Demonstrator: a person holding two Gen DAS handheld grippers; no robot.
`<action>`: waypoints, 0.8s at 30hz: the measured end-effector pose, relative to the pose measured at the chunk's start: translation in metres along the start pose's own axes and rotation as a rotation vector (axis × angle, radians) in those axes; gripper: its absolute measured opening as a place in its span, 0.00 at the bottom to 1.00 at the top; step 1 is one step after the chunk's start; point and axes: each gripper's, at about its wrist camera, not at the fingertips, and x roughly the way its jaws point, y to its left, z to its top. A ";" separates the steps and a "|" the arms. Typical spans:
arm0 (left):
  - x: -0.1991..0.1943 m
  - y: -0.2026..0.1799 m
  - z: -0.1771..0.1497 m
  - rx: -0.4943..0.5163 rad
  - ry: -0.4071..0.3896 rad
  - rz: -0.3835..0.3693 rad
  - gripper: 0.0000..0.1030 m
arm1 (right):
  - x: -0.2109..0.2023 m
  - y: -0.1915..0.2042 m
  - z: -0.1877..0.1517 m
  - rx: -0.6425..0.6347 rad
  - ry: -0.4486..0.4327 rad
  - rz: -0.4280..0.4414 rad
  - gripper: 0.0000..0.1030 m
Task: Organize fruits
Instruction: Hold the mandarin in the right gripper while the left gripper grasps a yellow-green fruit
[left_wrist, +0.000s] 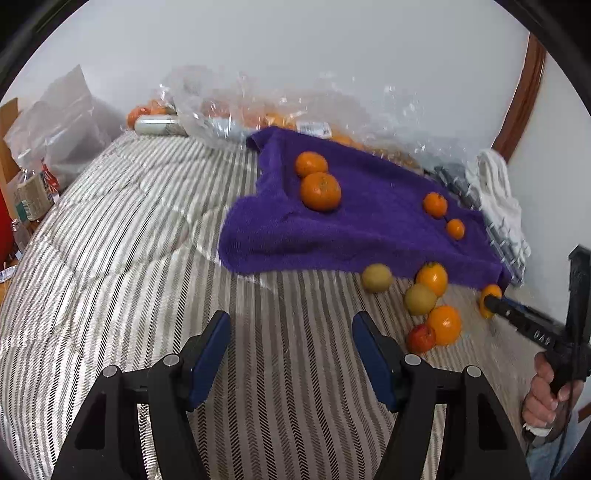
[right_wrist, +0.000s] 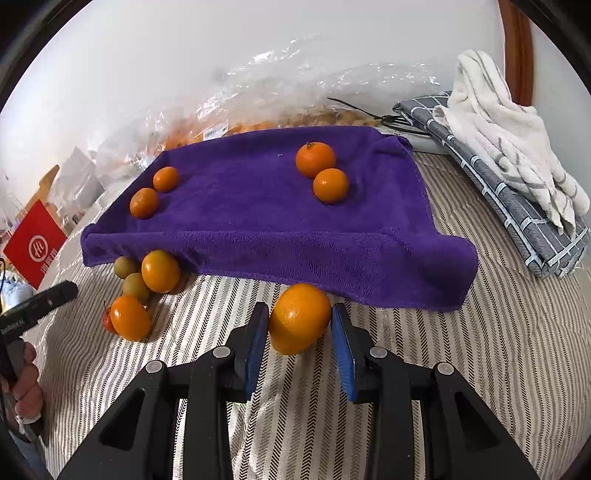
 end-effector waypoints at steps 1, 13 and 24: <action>0.001 0.000 0.000 0.002 0.005 0.001 0.64 | 0.001 -0.001 0.000 0.003 -0.001 0.003 0.34; 0.001 0.006 -0.001 -0.077 -0.014 -0.091 0.70 | -0.002 -0.003 -0.003 0.005 -0.026 0.009 0.30; 0.007 -0.030 0.007 0.078 0.132 0.025 0.59 | 0.002 -0.001 -0.003 0.009 -0.012 -0.003 0.29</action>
